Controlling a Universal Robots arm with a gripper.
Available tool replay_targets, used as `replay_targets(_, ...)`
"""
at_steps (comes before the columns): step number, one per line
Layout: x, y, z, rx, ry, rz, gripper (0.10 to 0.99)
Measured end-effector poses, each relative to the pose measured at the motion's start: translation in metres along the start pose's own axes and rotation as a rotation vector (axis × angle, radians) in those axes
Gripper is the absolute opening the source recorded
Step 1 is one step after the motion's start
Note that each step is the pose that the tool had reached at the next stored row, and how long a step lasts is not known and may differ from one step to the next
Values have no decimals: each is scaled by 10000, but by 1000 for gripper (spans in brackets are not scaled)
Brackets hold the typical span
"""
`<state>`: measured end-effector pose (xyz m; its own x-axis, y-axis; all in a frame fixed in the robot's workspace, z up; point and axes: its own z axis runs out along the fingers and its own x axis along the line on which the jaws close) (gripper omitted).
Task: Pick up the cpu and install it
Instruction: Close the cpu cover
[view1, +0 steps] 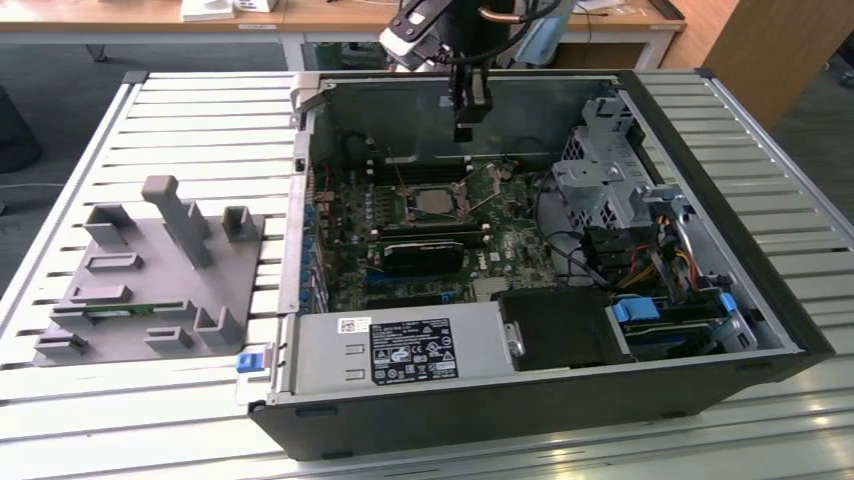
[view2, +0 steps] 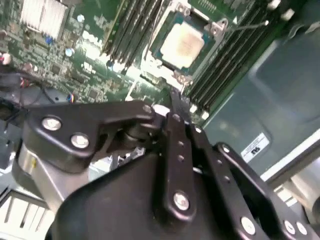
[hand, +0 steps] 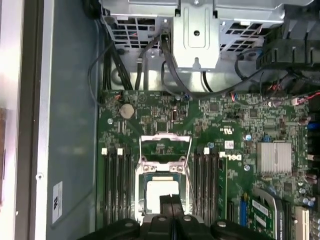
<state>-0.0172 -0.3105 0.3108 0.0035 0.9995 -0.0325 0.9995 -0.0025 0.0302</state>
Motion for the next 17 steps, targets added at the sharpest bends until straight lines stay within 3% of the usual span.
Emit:
replay_targets(6,3,14,103,1,-2,-1,106)
replay_targets(9,4,108,134,16,6,0,106)
replay_targets(11,4,131,144,18,33,0,106)
replay_targets(13,5,134,168,18,95,1,106)
replay_targets(16,3,135,194,18,337,9,106)
replay_targets(17,3,135,210,17,349,10,106)
